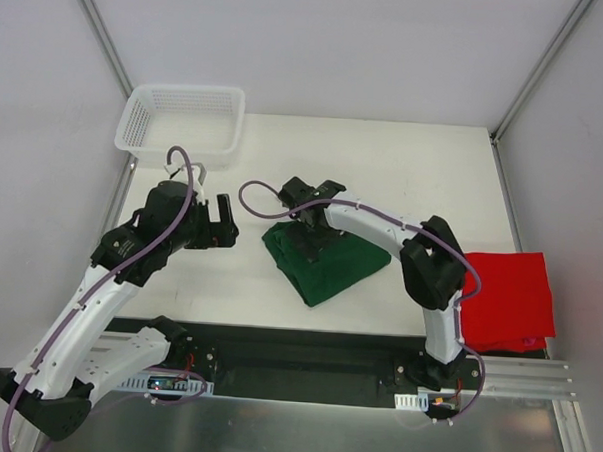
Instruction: Fold and stack the t-shirts
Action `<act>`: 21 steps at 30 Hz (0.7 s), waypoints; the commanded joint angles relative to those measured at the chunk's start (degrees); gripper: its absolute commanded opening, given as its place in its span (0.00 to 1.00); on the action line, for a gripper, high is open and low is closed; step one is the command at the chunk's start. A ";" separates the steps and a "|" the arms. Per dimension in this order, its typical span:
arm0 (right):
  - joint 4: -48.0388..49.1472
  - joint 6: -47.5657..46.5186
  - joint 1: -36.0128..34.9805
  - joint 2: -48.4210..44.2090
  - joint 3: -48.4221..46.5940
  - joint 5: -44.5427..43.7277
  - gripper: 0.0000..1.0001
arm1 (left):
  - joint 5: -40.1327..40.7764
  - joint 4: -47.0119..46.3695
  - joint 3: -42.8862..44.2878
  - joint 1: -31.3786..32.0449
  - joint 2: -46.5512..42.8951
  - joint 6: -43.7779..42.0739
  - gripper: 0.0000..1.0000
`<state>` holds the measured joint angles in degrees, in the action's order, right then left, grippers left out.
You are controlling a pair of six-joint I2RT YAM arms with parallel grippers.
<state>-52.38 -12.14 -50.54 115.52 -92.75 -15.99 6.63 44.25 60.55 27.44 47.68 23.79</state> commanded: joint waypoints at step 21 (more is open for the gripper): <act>20.73 8.18 9.06 -8.12 14.88 18.44 0.96 | -36.42 -70.19 -40.41 -7.49 13.66 30.60 0.99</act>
<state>-37.45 -6.37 -42.81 111.77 -79.40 -5.61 -20.49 3.38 26.17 20.51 61.69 44.95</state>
